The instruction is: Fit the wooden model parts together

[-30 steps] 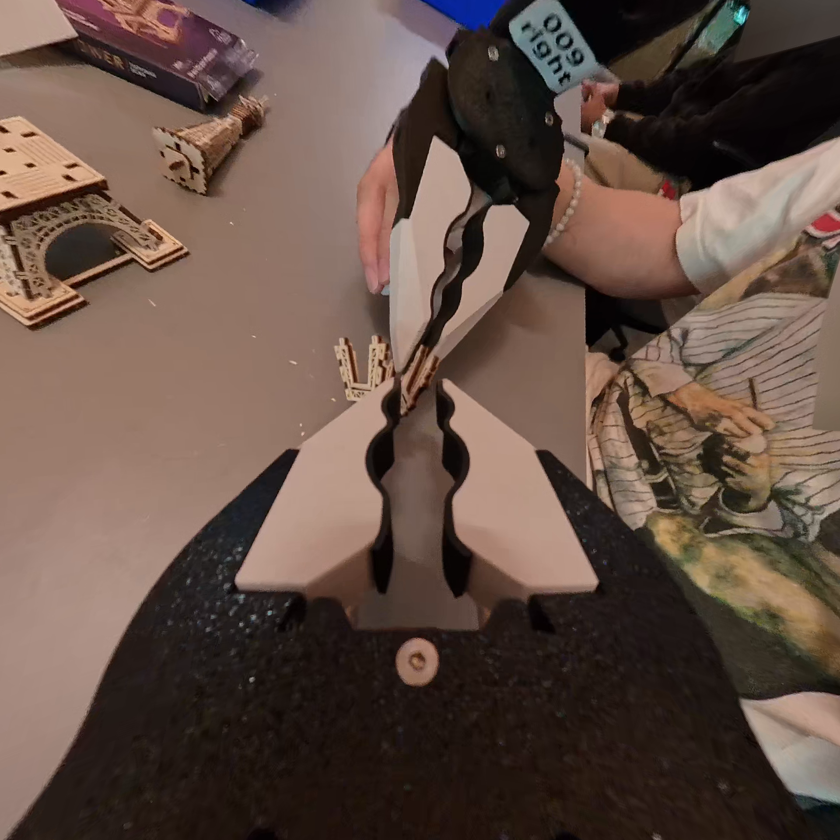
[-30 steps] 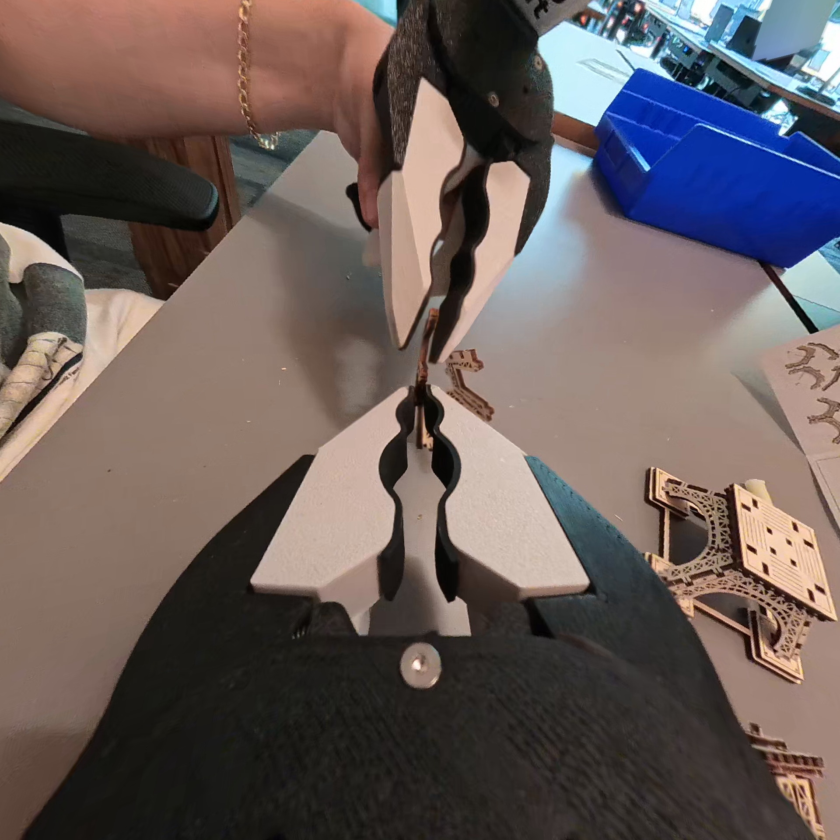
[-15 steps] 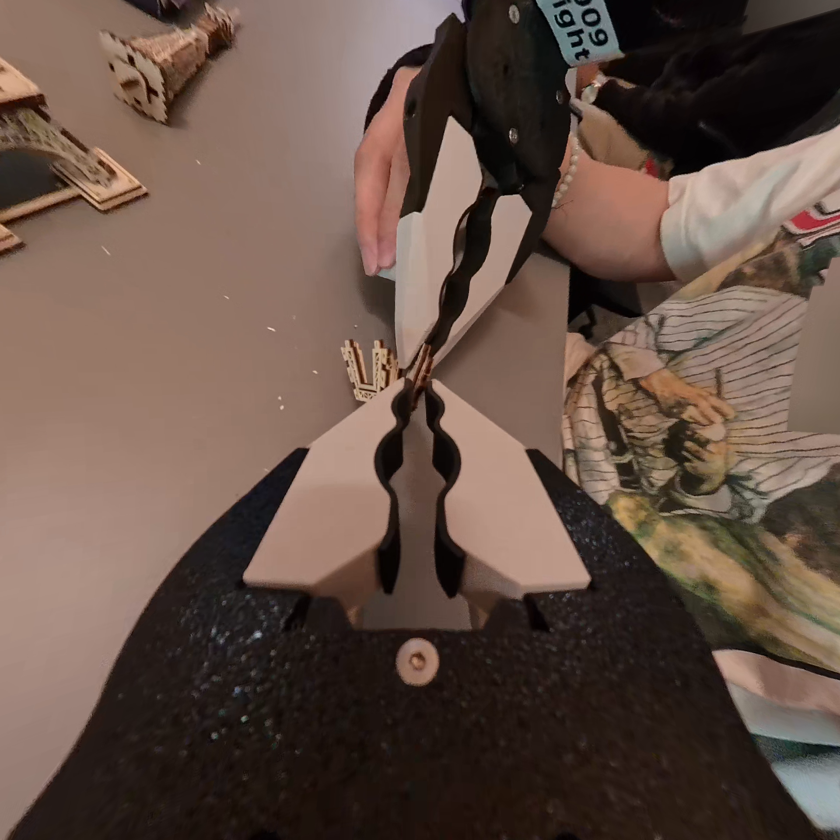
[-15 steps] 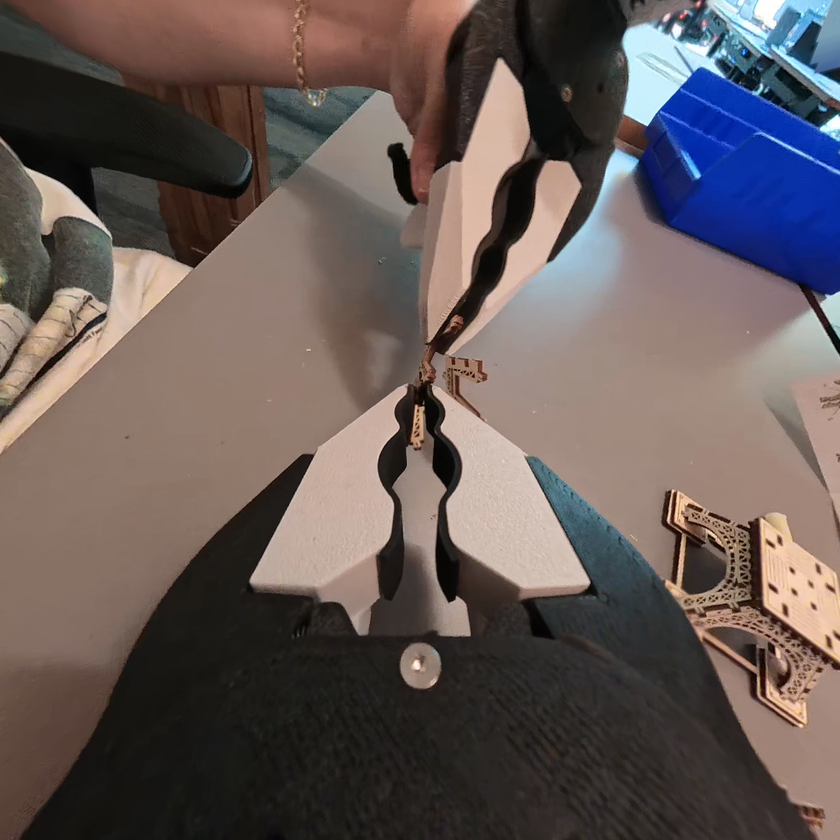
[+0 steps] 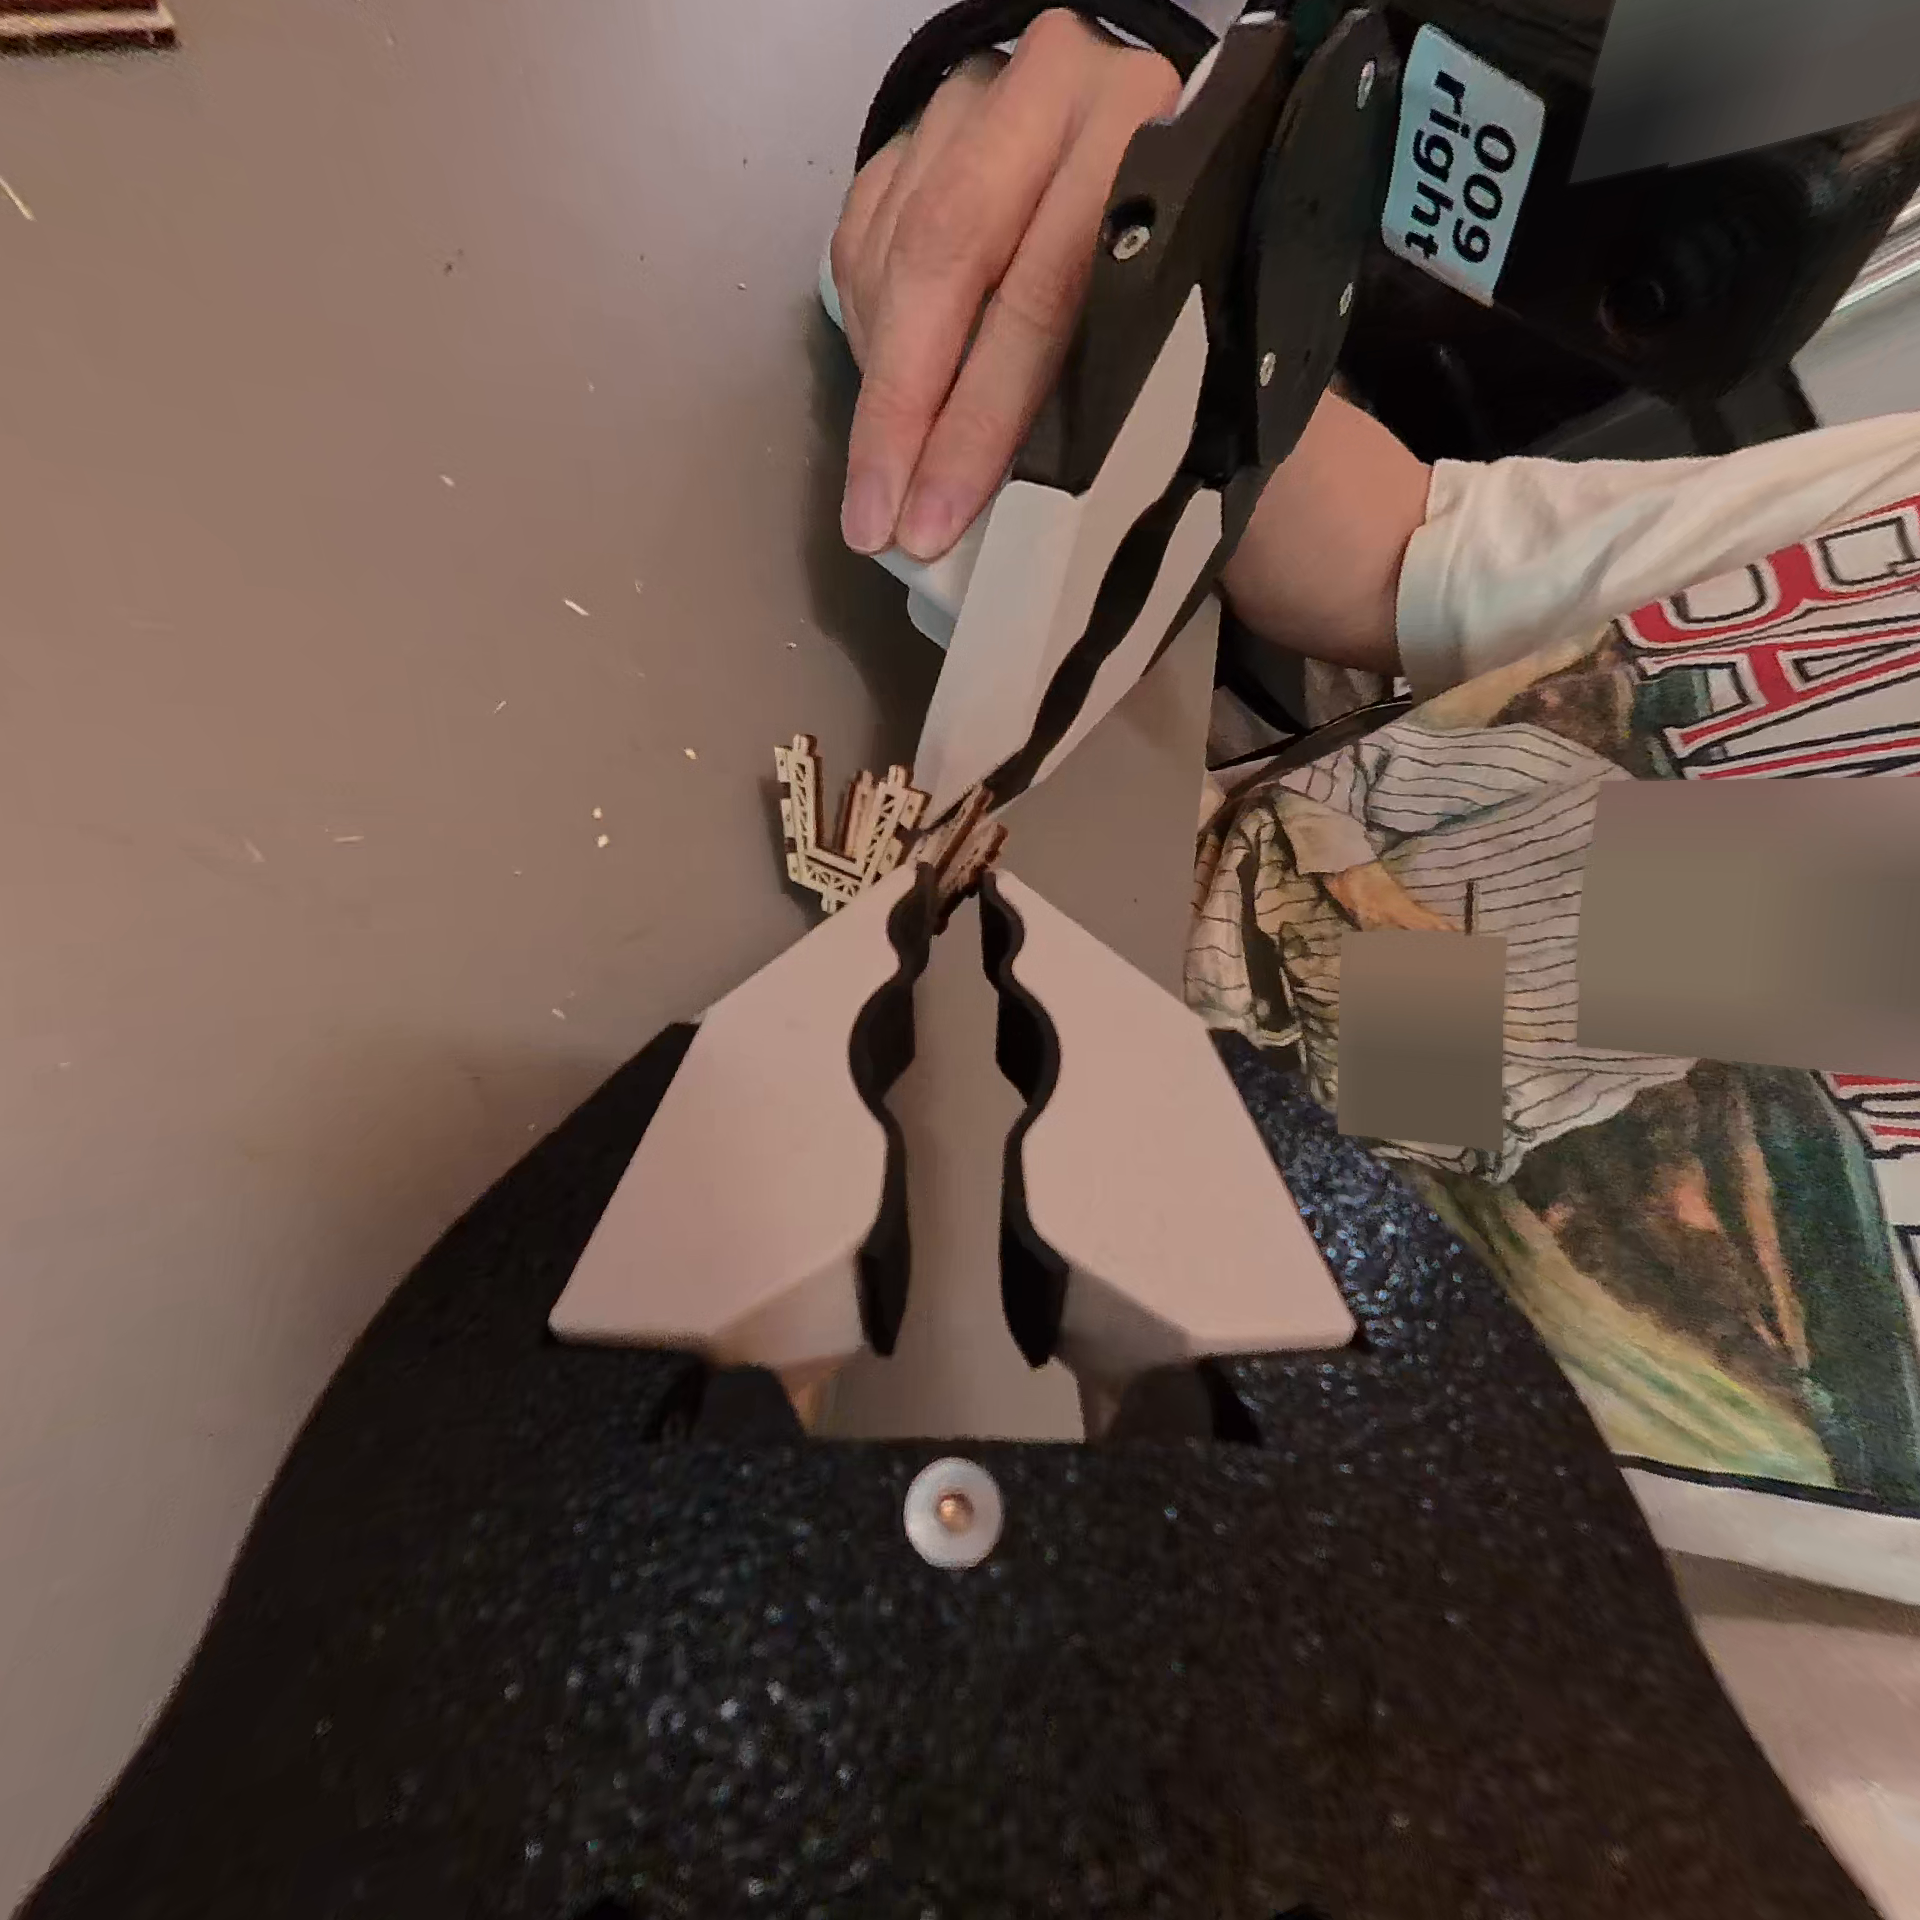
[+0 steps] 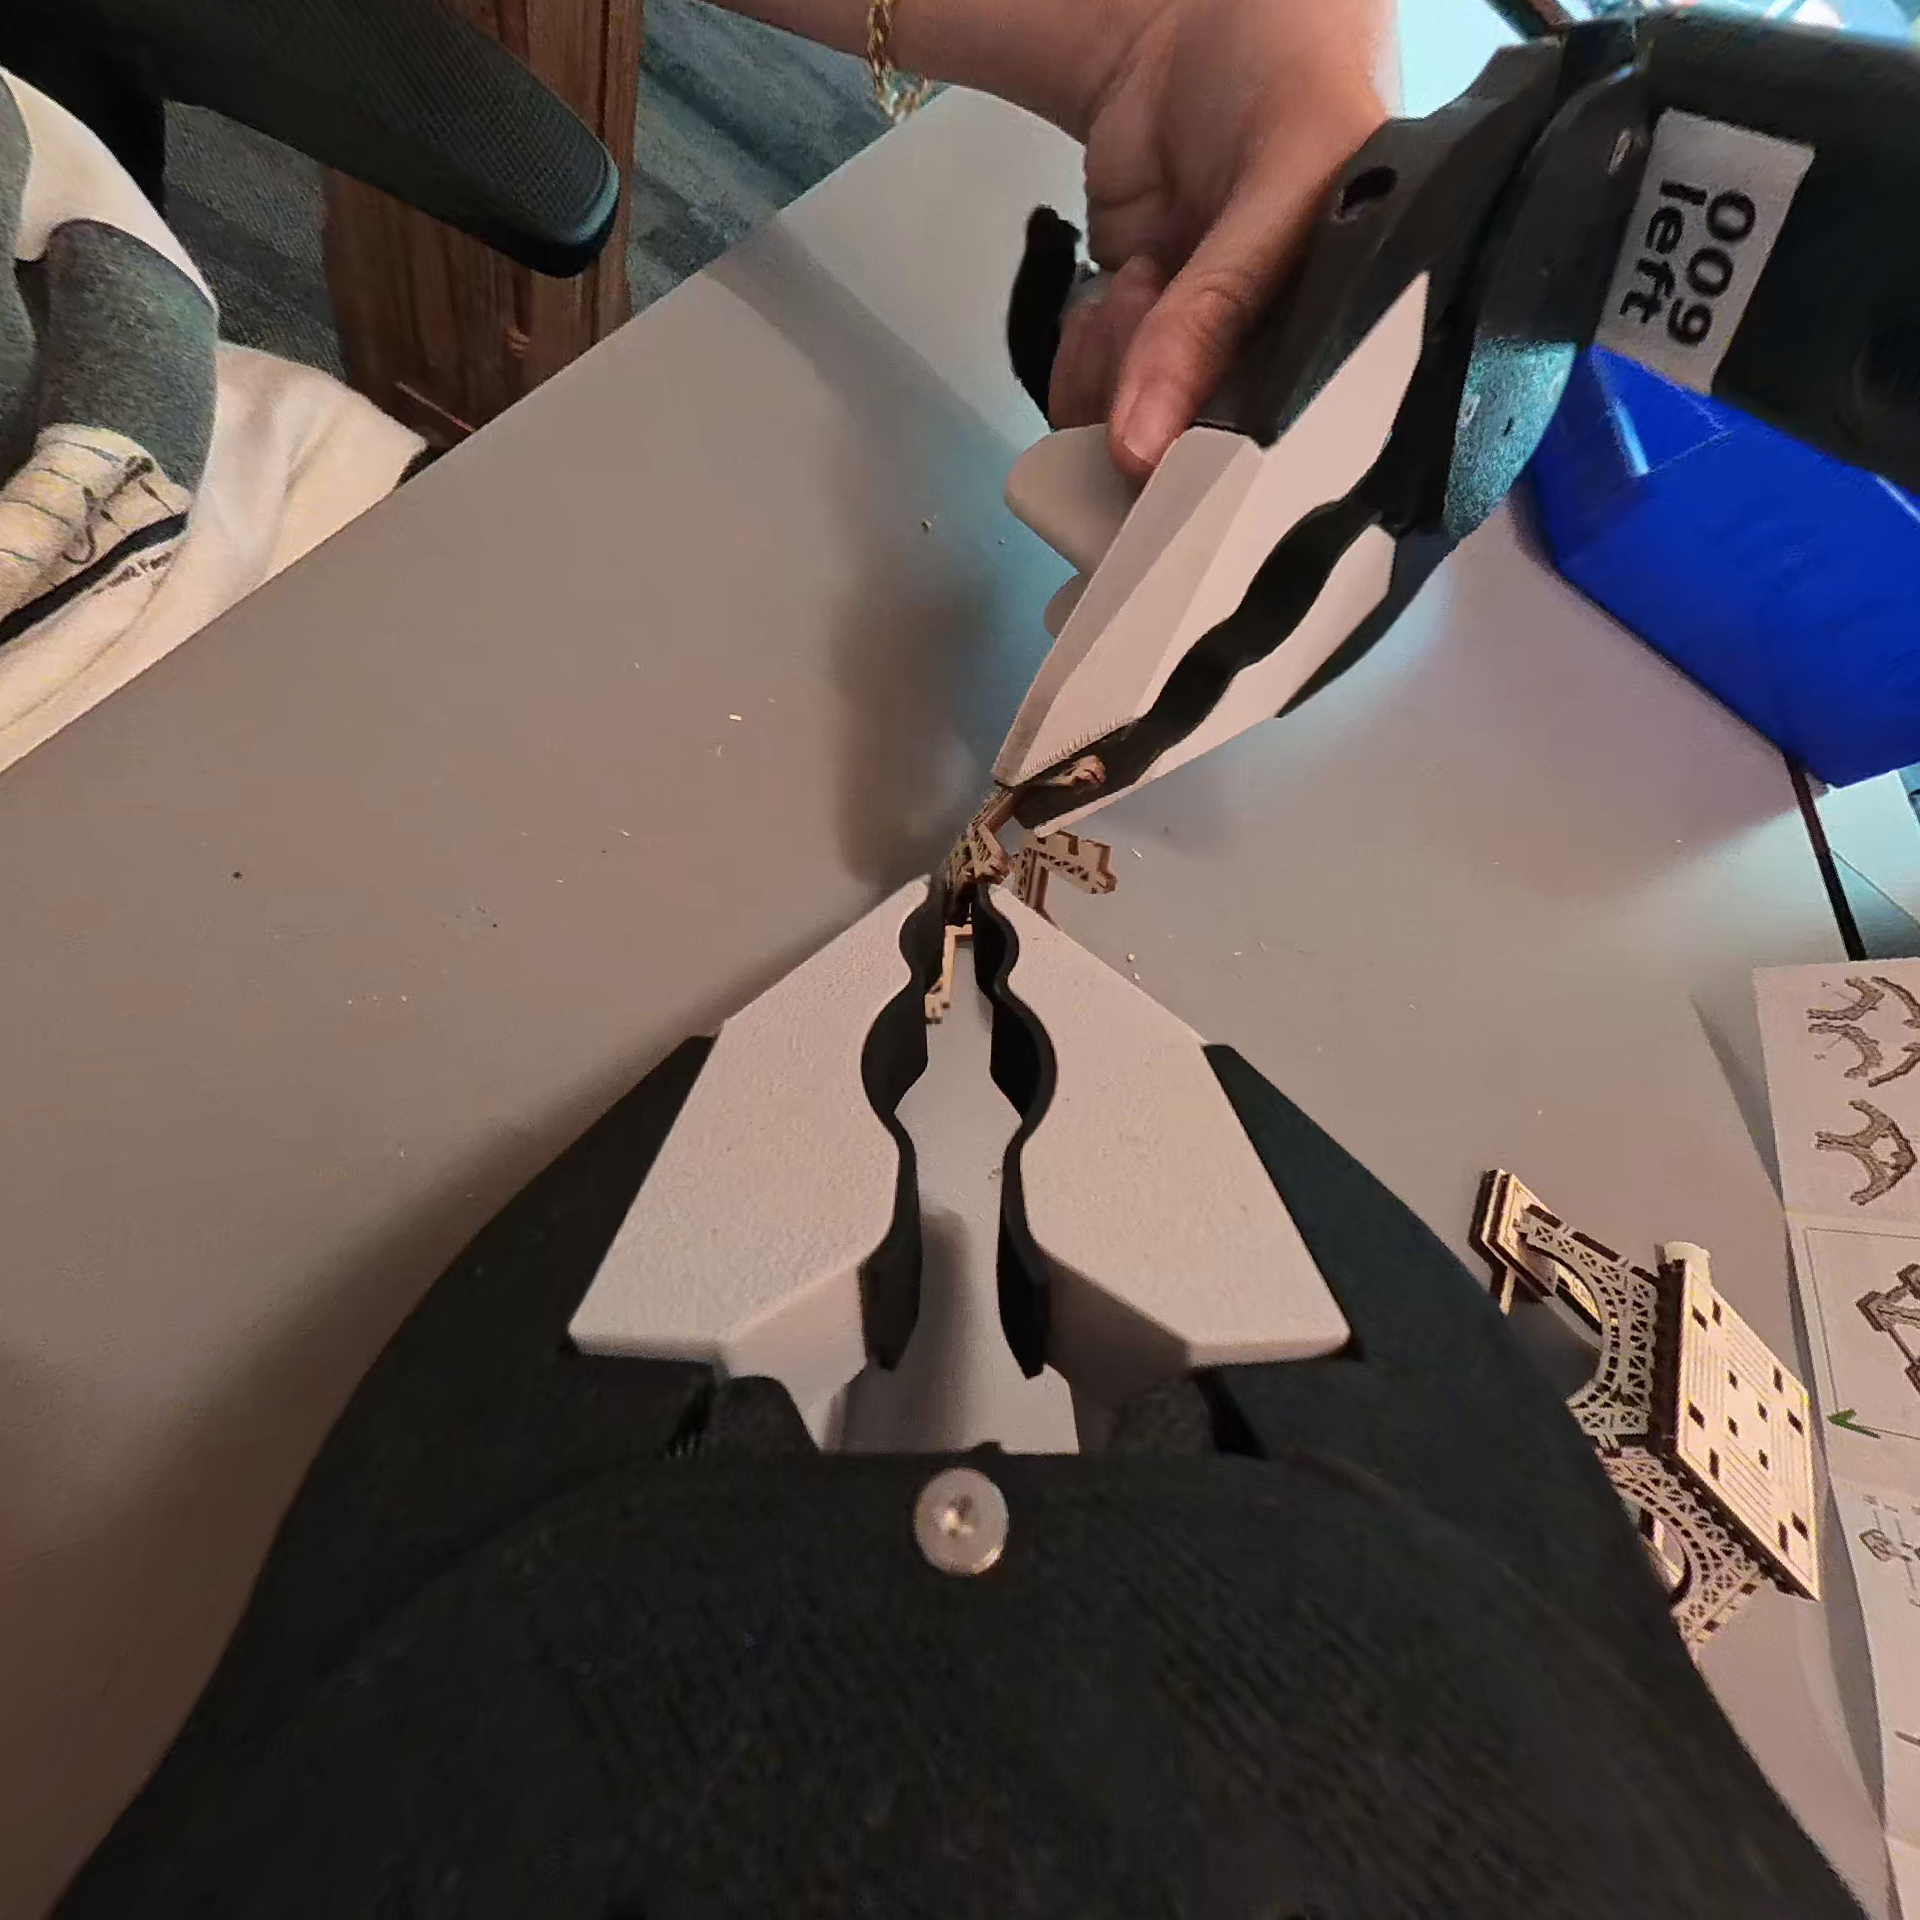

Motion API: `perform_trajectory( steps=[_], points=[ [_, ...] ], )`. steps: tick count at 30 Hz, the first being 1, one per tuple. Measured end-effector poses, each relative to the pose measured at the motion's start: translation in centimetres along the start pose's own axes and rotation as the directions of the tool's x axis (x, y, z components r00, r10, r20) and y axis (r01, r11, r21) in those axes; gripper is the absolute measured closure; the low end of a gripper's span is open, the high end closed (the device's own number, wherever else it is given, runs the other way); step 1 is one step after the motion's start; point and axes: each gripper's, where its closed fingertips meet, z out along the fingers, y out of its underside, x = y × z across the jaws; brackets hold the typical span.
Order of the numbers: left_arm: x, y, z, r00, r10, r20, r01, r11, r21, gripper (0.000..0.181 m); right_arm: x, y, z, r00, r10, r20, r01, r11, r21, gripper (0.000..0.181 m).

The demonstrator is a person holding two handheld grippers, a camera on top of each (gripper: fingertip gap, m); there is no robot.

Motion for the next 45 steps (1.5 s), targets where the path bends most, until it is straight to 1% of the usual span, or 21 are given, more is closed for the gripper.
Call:
perform_trajectory(
  steps=[4, 9, 11, 15, 18, 20, 24, 30, 32, 34, 39, 45],
  points=[
    [-0.1, -0.5, -0.2, 0.995, 0.068, 0.066, -0.070, 0.997, 0.028, 0.169, 1.0, 0.5, -0.1, 0.998, 0.050, -0.047, -0.051, 0.998, -0.024, 0.181],
    [-0.1, -0.8, -0.4, 0.987, 0.114, 0.115, -0.121, 0.991, 0.057, 0.174, 1.5, 0.4, -0.3, 0.993, 0.098, -0.060, -0.099, 0.995, -0.013, 0.179],
    [0.1, -0.8, -0.3, 0.989, 0.111, 0.103, -0.117, 0.992, 0.055, 0.179, 1.5, 0.5, -0.2, 0.994, 0.096, -0.062, -0.097, 0.995, -0.021, 0.173],
    [0.0, -0.8, -0.4, 0.993, 0.088, 0.083, -0.093, 0.994, 0.058, 0.180, 1.5, 0.7, 0.0, 0.994, 0.073, -0.077, -0.075, 0.997, -0.033, 0.172],
    [0.3, -0.8, -0.5, 0.992, 0.114, 0.056, -0.118, 0.991, 0.062, 0.180, 1.6, 0.6, -0.1, 0.994, 0.069, -0.085, -0.071, 0.997, -0.028, 0.171],
    [0.3, -0.8, -0.5, 0.990, 0.126, 0.059, -0.129, 0.990, 0.059, 0.180, 1.4, 0.5, -0.1, 0.995, 0.067, -0.075, -0.068, 0.997, -0.019, 0.175],
    [0.6, -0.5, -0.5, 0.981, 0.184, 0.053, -0.186, 0.982, 0.027, 0.181, 1.1, -0.1, -0.3, 0.996, 0.082, -0.047, -0.082, 0.997, 0.016, 0.173],
    [0.6, -0.2, -0.2, 0.979, 0.202, 0.036, -0.201, 0.979, -0.023, 0.180, 0.4, -0.1, -0.1, 0.999, 0.053, -0.012, -0.053, 0.999, 0.008, 0.176],
    [0.7, -0.5, -0.3, 0.975, 0.218, 0.045, -0.218, 0.976, -0.017, 0.181, 0.8, -0.2, -0.4, 0.996, 0.078, -0.030, -0.077, 0.997, 0.022, 0.173],
    [0.9, -0.6, -0.4, 0.970, 0.237, 0.049, -0.236, 0.971, -0.018, 0.180, 1.1, -0.4, -0.8, 0.992, 0.127, -0.021, -0.126, 0.991, 0.044, 0.169],
    [1.1, -0.7, -0.5, 0.969, 0.244, 0.038, -0.243, 0.970, -0.022, 0.181, 0.6, -0.5, -1.0, 0.984, 0.175, 0.021, -0.176, 0.983, 0.049, 0.175],
    [1.4, -0.8, -0.4, 0.973, 0.231, -0.015, -0.231, 0.973, -0.004, 0.181, 0.1, -1.1, -1.4, 0.959, 0.267, 0.093, -0.273, 0.960, 0.066, 0.175]
  ],
)
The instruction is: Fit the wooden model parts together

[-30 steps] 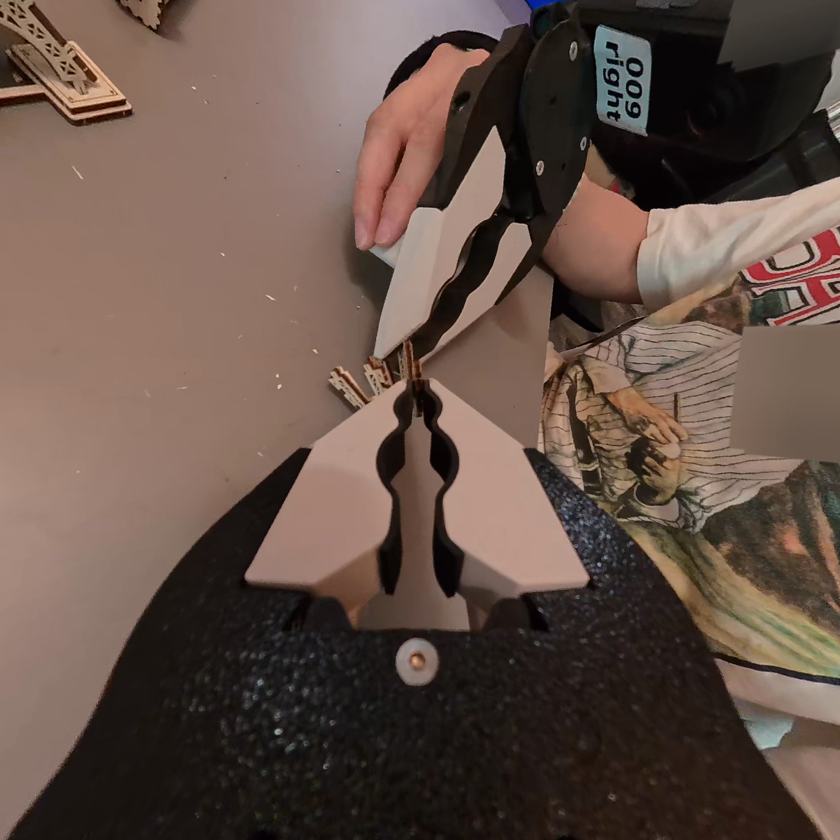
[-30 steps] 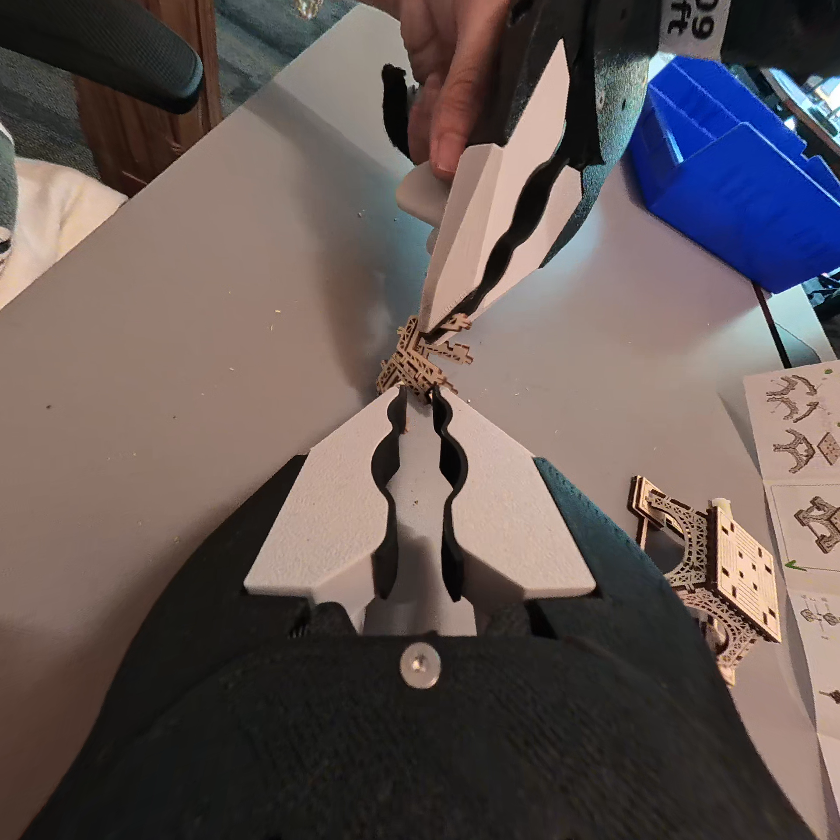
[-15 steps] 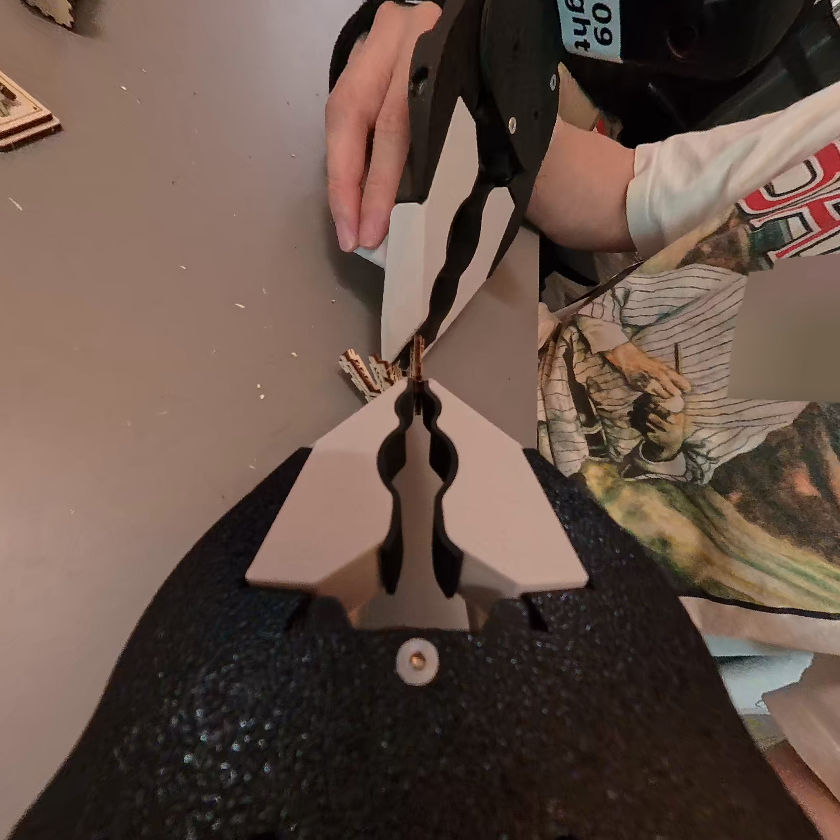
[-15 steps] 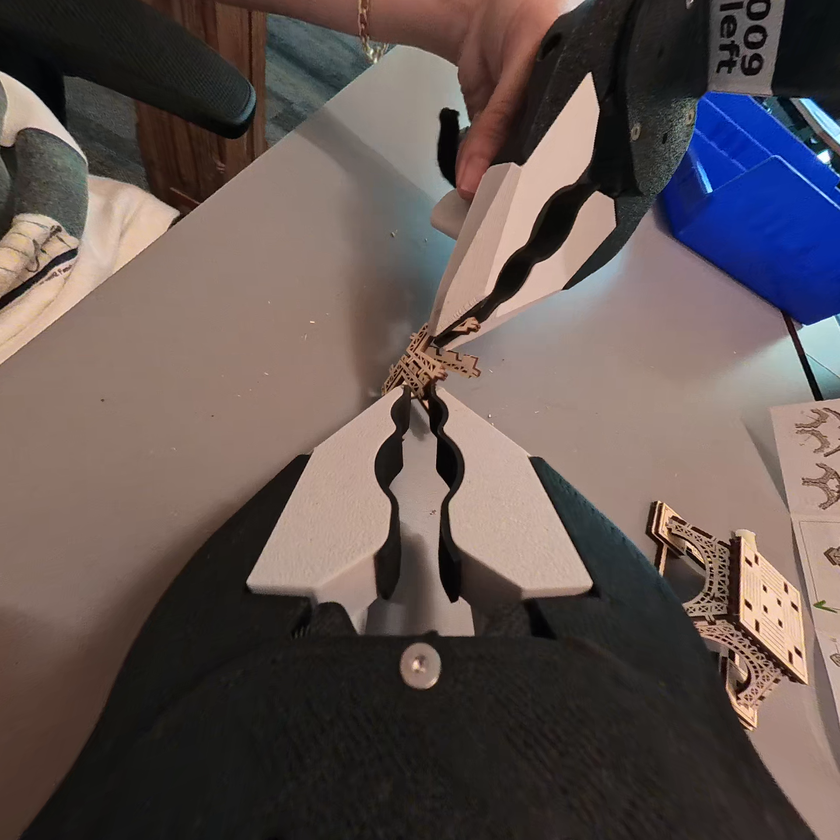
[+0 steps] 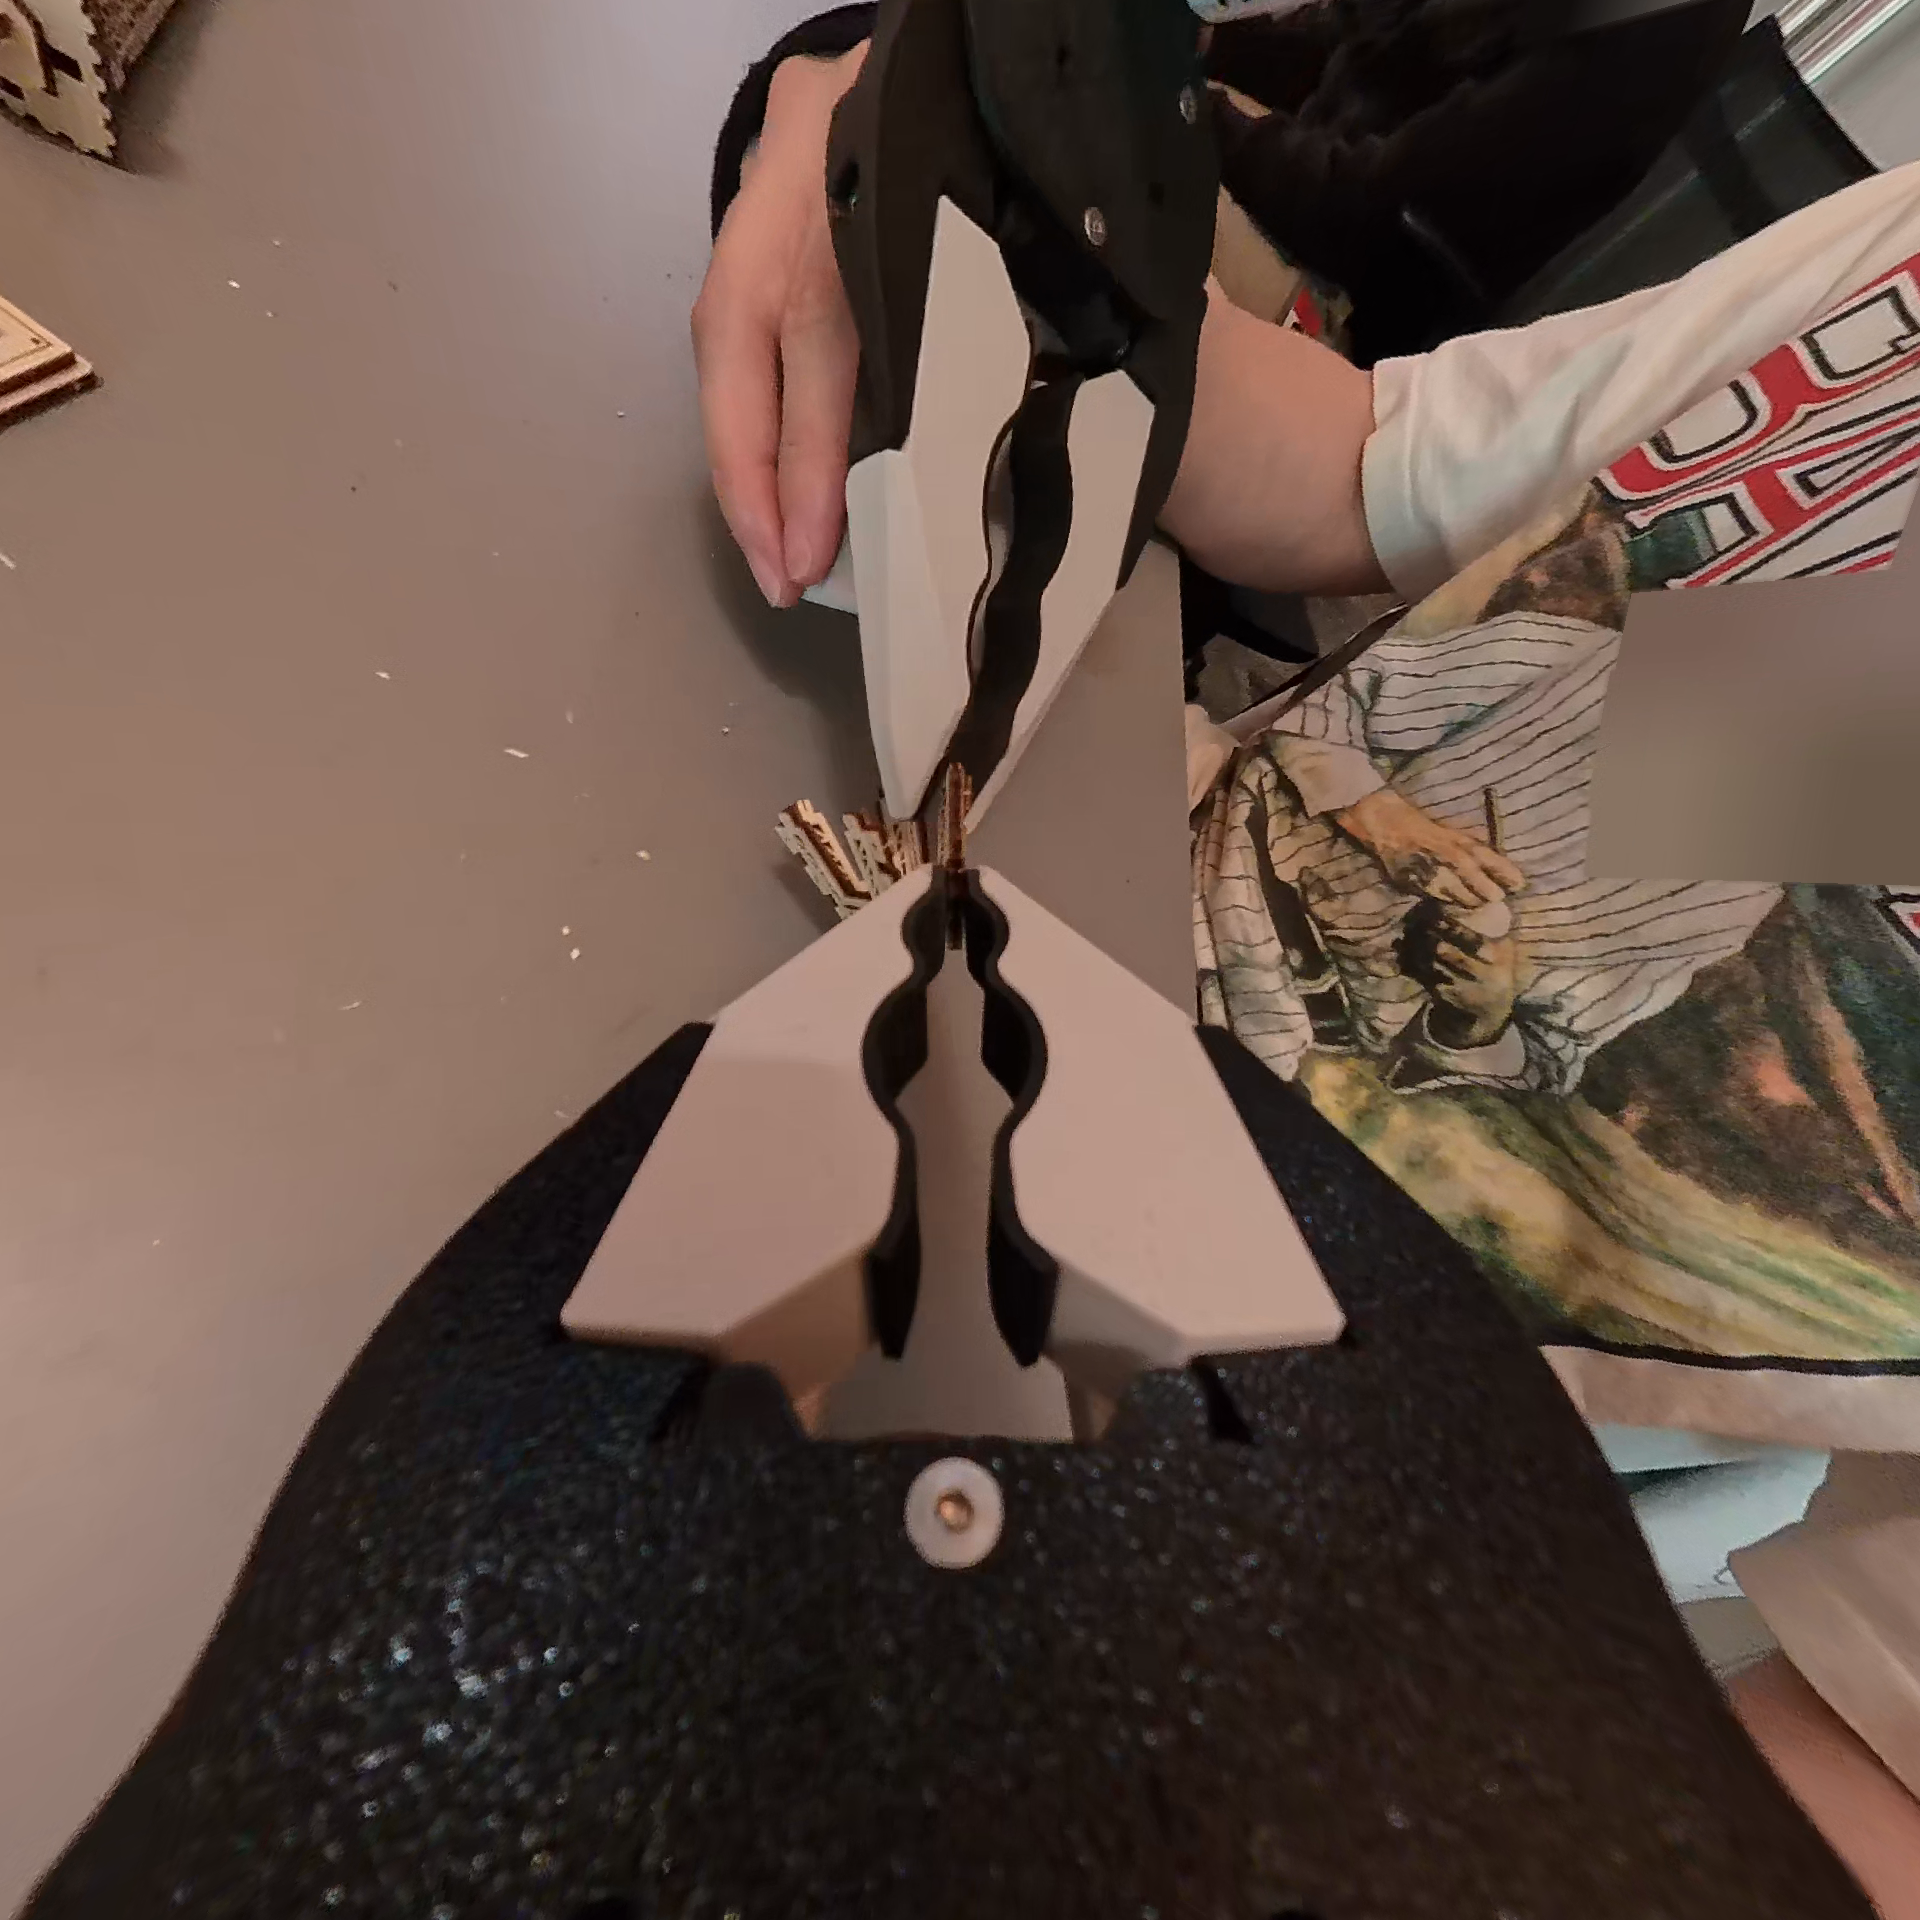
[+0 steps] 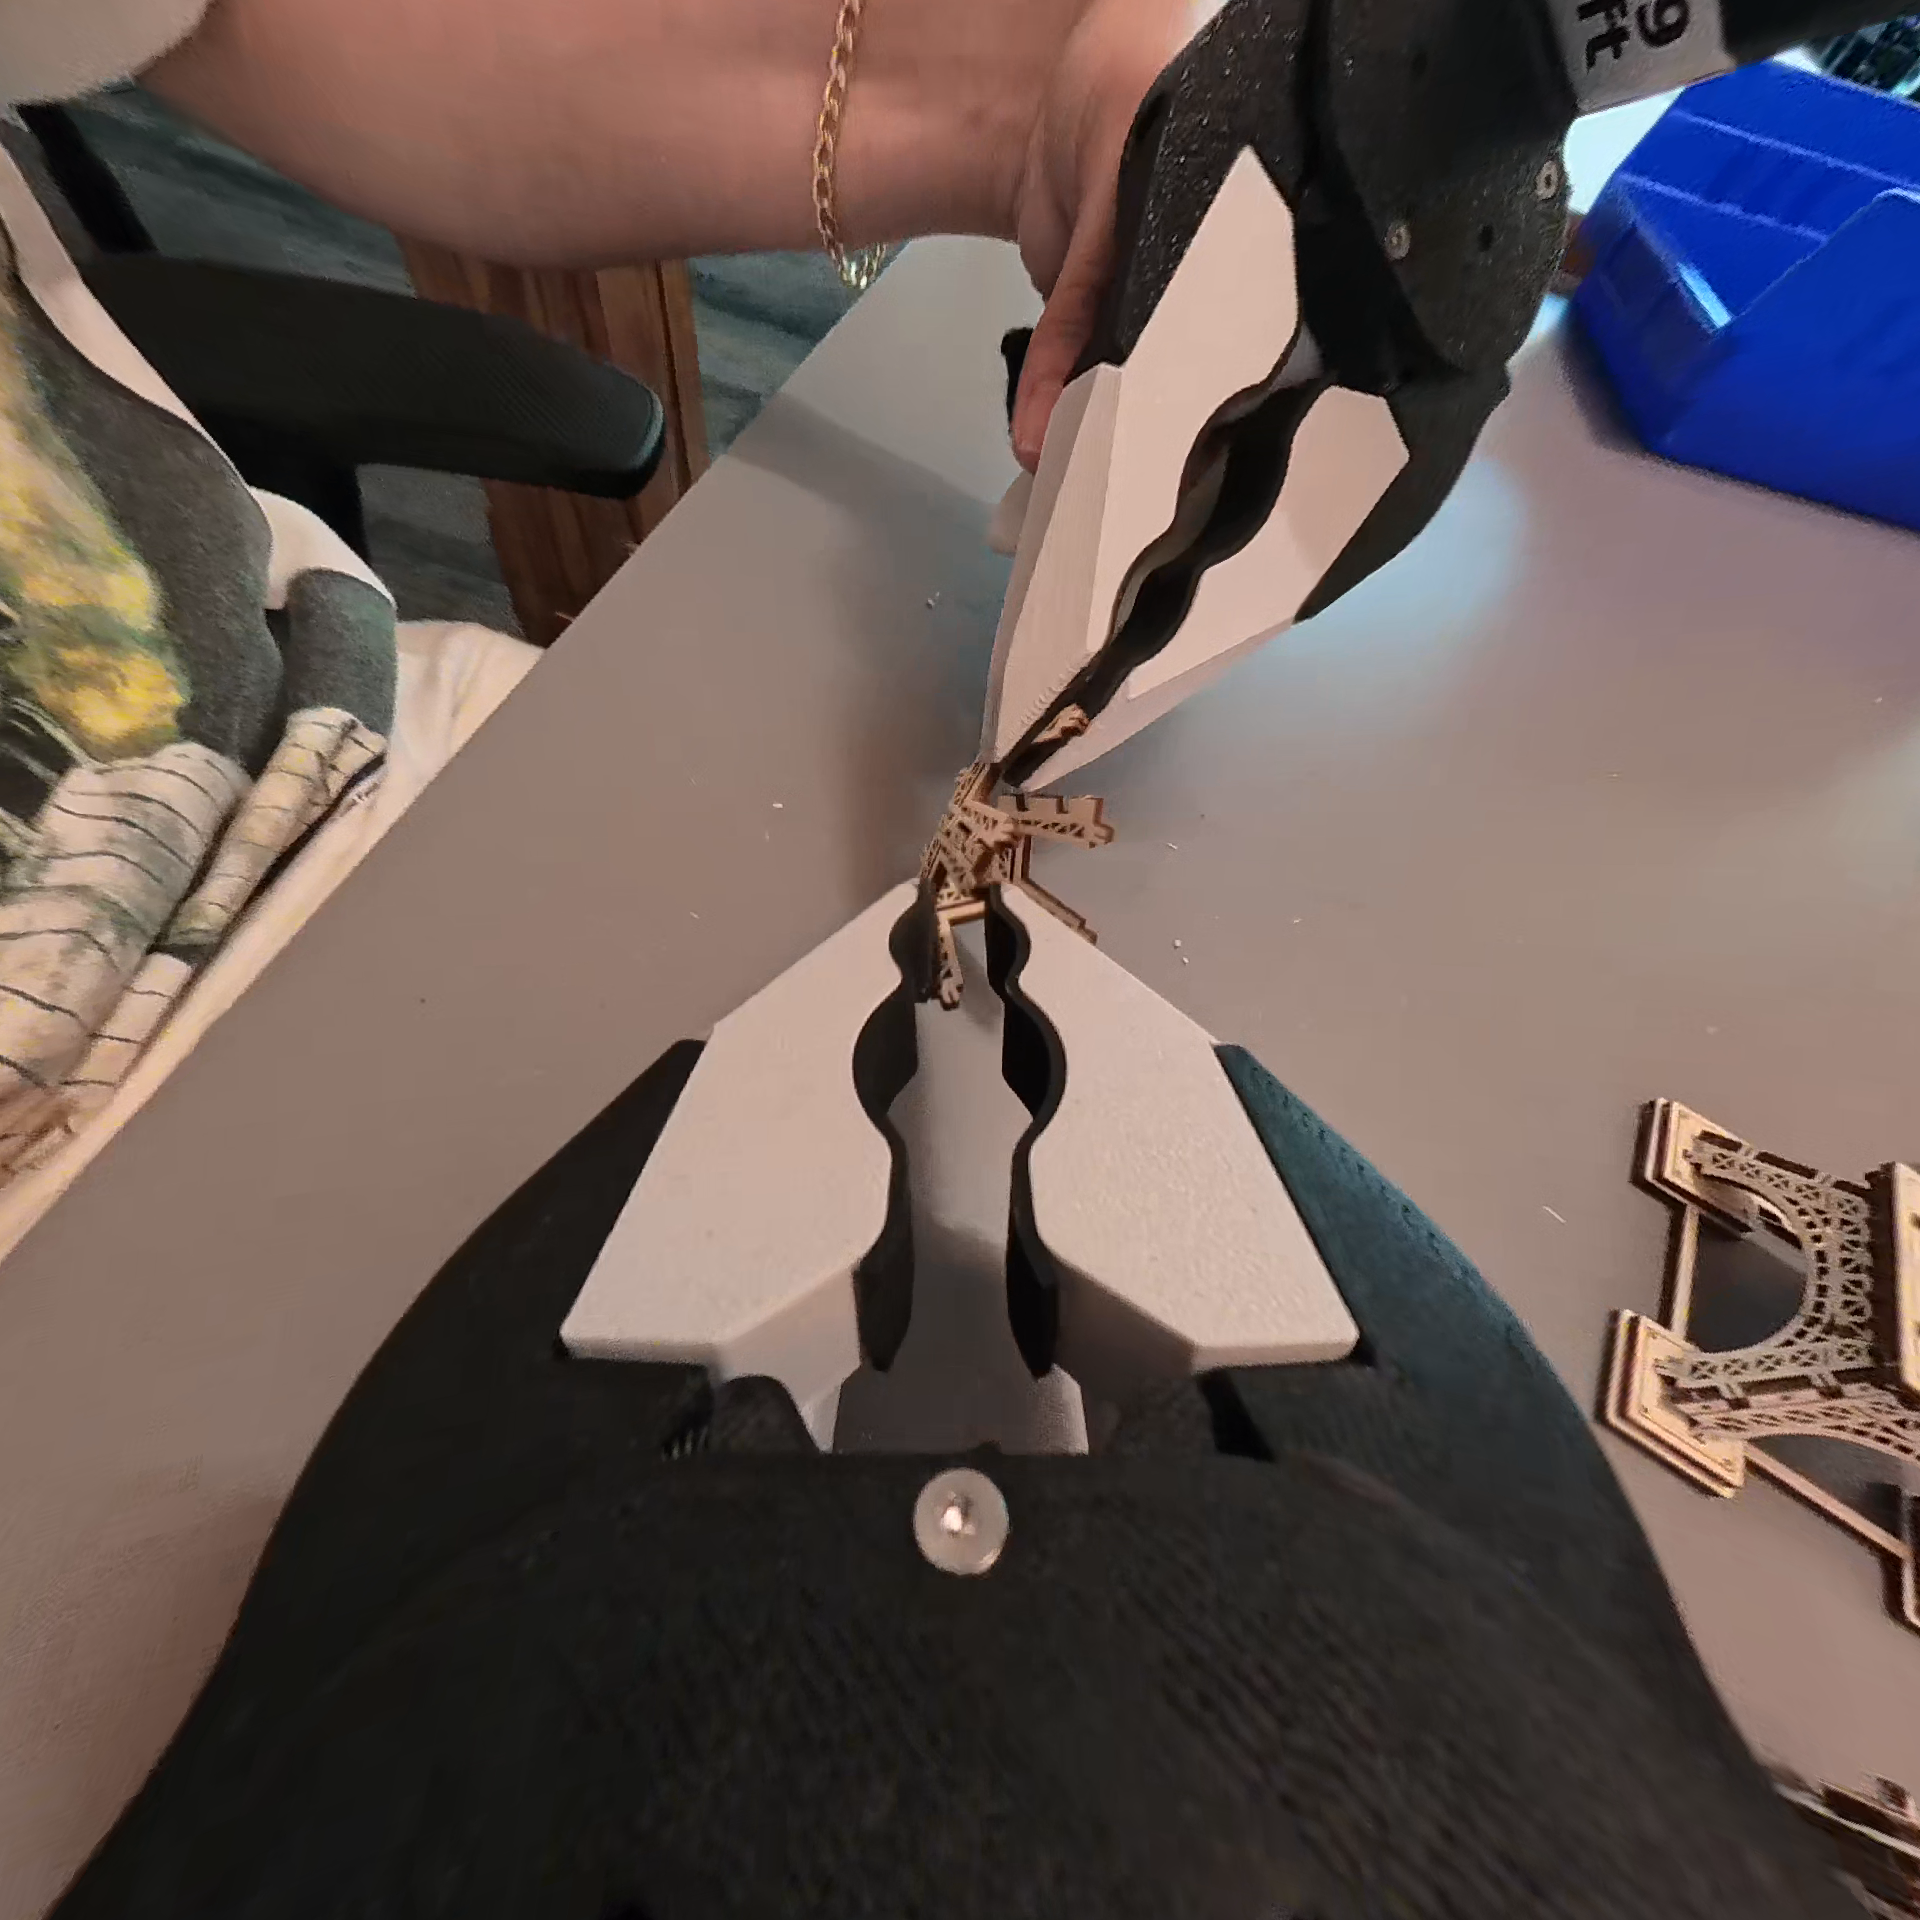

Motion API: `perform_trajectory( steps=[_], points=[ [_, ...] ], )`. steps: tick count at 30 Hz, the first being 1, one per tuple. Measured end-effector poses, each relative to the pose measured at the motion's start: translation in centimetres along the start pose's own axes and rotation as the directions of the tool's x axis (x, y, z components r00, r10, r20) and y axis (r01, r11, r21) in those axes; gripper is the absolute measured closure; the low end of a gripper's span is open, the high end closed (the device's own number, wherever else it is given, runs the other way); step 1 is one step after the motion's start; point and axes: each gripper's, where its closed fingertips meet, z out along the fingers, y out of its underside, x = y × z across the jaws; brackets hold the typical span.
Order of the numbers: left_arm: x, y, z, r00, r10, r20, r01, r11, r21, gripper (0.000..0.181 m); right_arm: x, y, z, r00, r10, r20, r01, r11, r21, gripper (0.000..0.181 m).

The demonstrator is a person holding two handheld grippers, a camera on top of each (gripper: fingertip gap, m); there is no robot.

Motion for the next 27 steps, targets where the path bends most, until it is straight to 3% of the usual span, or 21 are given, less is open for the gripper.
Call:
perform_trajectory(
  steps=[7, 16, 21, 27],
  points=[
    [0.5, -0.4, -0.1, 0.997, -0.017, -0.073, 0.019, 1.000, 0.024, 0.181, -0.2, -0.8, -0.4, 0.999, 0.041, 0.024, -0.042, 0.997, 0.057, 0.178],
    [0.9, -0.9, -0.3, 0.998, 0.016, -0.055, -0.016, 1.000, -0.007, 0.181, -0.1, -1.6, -0.8, 0.991, 0.123, 0.057, -0.128, 0.986, 0.108, 0.179],
    [0.8, -0.8, -0.3, 0.997, -0.019, -0.071, 0.017, 1.000, -0.024, 0.181, -0.2, -1.5, -0.5, 1.000, 0.002, 0.016, -0.004, 0.996, 0.091, 0.179],
    [1.8, -0.8, -0.7, 0.977, -0.094, -0.189, 0.088, 0.995, -0.042, 0.180, -0.8, -2.5, -0.5, 0.991, -0.130, -0.005, 0.130, 0.983, 0.133, 0.179]
  ],
)
